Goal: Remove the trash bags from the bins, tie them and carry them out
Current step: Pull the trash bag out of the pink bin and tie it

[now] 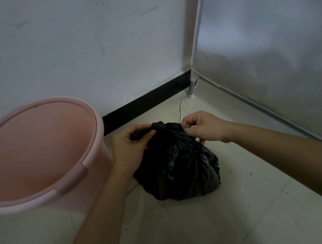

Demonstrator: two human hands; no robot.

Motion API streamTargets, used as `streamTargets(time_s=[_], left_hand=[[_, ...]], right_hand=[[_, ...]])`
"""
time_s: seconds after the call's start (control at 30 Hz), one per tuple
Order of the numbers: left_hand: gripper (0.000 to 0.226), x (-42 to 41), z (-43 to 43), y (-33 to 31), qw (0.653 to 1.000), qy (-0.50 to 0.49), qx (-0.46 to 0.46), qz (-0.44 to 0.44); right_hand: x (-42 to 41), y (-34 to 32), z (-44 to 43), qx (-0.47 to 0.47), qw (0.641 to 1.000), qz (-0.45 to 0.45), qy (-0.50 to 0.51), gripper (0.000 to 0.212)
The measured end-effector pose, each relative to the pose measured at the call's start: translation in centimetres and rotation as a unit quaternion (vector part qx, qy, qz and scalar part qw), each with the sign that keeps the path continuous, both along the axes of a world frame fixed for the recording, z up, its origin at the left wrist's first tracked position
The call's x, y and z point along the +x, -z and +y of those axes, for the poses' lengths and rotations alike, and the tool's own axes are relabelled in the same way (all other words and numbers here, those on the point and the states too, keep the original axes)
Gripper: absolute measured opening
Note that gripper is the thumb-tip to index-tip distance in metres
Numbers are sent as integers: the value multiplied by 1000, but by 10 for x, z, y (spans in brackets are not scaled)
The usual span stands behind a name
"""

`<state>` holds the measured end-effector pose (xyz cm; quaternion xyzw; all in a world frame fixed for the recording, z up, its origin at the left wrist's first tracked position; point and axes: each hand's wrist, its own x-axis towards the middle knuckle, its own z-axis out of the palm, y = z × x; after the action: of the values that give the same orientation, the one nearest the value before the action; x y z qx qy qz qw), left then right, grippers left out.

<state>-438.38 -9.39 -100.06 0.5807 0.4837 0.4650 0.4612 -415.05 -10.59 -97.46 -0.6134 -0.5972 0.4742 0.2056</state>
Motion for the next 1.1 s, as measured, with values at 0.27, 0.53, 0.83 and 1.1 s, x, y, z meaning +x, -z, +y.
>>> streamTargets(time_s=[0.27,0.53,0.83,1.1], left_hand=[[15,4,0,-1,998,36,31,43],[10,6,2,-3,1000,15,7,20],[9,6,0,0,999,10,-38,-11],[7,1,5,-6,999,-1,-37,-23]], right_hand=[[9,-6,11,149,988,-44,26,17],[13,-9,14,211,975,-72,-21,24],[8,-6,7,19,1000,11,8,10],[14,-21,19,175,973,-136,70,18]])
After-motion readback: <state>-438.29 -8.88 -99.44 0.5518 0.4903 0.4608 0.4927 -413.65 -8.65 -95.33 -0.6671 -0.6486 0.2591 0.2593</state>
